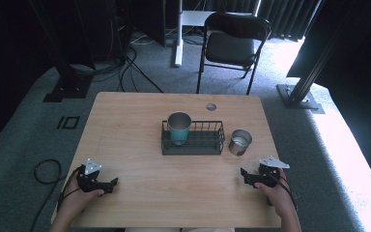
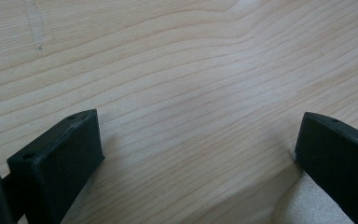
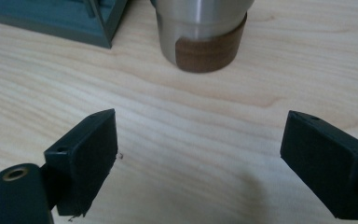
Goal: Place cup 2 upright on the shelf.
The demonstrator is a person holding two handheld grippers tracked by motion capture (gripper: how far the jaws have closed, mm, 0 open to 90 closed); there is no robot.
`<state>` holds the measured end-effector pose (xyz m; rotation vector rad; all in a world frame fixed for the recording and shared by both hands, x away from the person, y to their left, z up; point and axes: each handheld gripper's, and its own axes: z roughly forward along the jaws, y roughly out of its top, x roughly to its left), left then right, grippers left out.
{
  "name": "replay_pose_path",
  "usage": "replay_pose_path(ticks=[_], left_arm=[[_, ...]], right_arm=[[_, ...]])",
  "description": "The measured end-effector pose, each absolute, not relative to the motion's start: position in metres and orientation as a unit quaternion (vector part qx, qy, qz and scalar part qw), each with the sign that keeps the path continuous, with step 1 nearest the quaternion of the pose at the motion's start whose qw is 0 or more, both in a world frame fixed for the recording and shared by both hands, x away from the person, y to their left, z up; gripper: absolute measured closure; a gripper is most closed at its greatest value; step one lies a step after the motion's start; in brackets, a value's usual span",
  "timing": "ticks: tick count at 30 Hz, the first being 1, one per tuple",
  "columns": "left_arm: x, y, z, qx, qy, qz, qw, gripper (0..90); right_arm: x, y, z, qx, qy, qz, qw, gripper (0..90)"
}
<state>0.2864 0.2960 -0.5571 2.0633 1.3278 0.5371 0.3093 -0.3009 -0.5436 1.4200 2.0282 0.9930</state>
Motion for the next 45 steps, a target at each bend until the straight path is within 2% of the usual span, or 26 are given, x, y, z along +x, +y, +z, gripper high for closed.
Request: replay_pose_path(ticks=[7,45], left_arm=[[0.286,0.296,-0.557,0.781,0.503,0.203,0.31,1.4],[0.286,0.296,-0.557,0.781,0.503,0.203,0.31,1.4]], right_arm=[[0.32,-0.299,-0.54,0.521,0.73,0.367,0.247,13.1],[0.36,-0.285,-0.53,0.52,0.692,0.423,0.269,12.5]])
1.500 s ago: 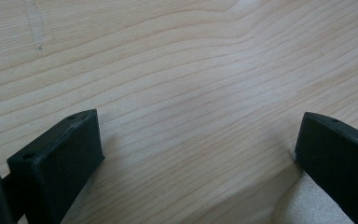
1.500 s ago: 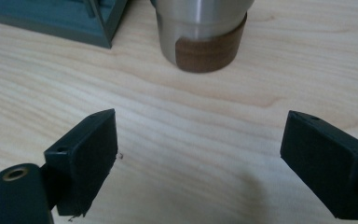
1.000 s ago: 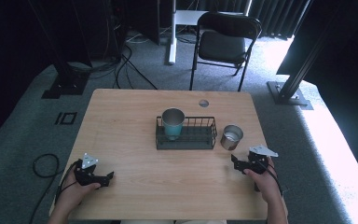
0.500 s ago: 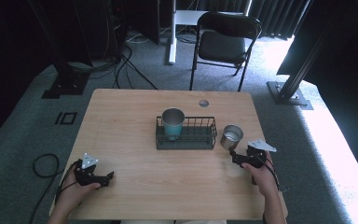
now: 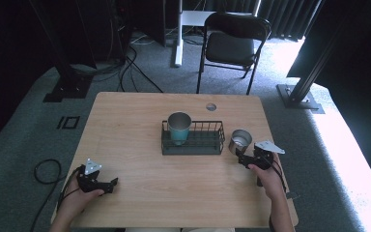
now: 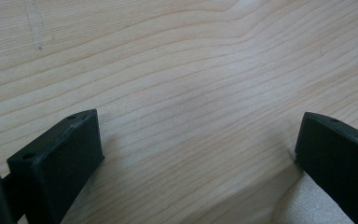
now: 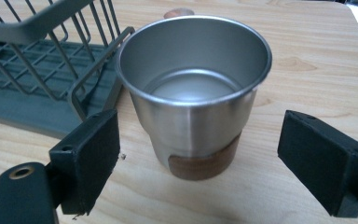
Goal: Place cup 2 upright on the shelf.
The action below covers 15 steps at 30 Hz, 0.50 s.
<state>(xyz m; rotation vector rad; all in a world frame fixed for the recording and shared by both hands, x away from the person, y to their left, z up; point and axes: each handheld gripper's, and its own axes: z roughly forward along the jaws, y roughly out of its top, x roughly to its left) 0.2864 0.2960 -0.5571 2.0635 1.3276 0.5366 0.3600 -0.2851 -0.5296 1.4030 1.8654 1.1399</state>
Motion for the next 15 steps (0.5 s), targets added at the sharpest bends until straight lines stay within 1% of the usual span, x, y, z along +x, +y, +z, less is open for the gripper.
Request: replay_pose_path(ticks=[15], left_arm=[[0.286,0.296,-0.557,0.781,0.502,0.203,0.309,1.4]], right_arm=[[0.374,-0.279,-0.529,0.522,0.679,0.432,0.283,11.9]])
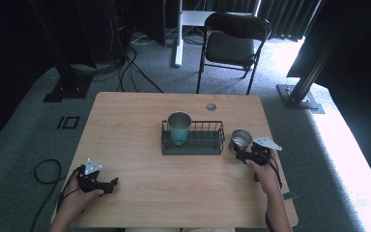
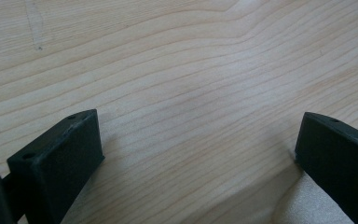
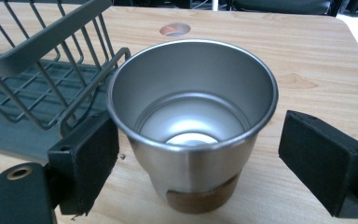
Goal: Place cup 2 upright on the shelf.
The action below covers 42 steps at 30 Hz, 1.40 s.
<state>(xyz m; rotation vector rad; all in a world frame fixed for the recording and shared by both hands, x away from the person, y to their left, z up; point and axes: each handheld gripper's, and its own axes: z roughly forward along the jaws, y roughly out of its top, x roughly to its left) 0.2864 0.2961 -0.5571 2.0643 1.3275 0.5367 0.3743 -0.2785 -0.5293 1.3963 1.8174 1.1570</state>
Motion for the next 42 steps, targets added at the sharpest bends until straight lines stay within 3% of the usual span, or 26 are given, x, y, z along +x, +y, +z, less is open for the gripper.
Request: replay_pose_path(ticks=[29,42], left_arm=[[0.286,0.296,-0.557,0.781,0.503,0.203,0.31,1.4],[0.286,0.296,-0.557,0.781,0.503,0.203,0.31,1.4]], right_arm=[[0.391,-0.264,-0.537,0.53,0.658,0.442,0.302,11.6],[0.39,-0.269,-0.529,0.534,0.657,0.432,0.312,18.0]])
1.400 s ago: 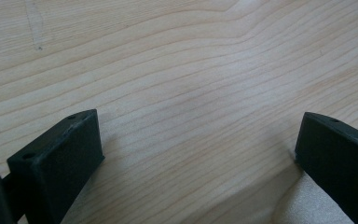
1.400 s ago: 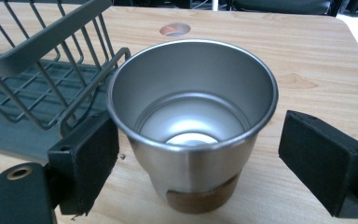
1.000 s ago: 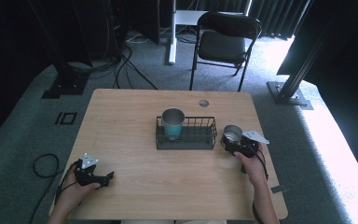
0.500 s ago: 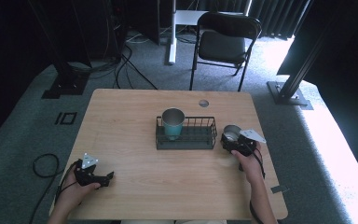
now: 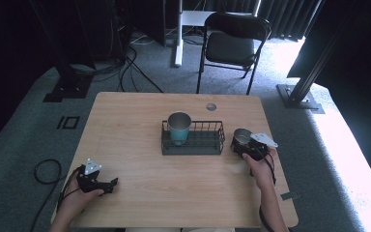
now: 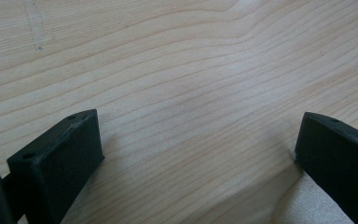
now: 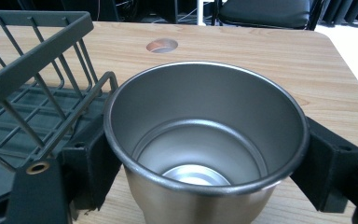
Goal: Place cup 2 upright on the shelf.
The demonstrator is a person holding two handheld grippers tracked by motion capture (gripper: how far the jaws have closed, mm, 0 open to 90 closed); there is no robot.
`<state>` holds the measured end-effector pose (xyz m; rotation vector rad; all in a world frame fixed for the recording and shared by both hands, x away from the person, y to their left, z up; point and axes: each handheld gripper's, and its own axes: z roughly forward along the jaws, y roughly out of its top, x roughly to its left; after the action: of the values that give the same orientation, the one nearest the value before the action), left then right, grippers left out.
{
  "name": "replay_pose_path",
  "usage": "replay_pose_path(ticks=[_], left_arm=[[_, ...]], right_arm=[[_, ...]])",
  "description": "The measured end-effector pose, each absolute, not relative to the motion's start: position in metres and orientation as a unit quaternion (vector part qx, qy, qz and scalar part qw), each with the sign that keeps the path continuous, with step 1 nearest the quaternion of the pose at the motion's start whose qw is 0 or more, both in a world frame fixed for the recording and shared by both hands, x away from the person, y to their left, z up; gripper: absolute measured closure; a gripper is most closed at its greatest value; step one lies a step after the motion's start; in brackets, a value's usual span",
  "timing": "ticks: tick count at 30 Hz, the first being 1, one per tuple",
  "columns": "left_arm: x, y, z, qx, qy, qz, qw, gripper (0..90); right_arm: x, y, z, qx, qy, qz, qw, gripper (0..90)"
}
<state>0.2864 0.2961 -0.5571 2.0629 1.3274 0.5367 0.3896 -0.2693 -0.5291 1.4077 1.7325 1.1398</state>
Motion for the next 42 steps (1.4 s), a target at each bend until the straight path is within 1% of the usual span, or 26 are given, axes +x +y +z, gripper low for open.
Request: replay_pose_path(ticks=[28,42], left_arm=[[0.286,0.296,-0.557,0.781,0.502,0.203,0.31,1.4],[0.286,0.296,-0.557,0.781,0.503,0.203,0.31,1.4]], right_arm=[[0.385,-0.275,-0.498,0.518,0.668,0.437,0.306,18.1],[0.383,-0.267,-0.474,0.5,0.673,0.45,0.306,18.1]])
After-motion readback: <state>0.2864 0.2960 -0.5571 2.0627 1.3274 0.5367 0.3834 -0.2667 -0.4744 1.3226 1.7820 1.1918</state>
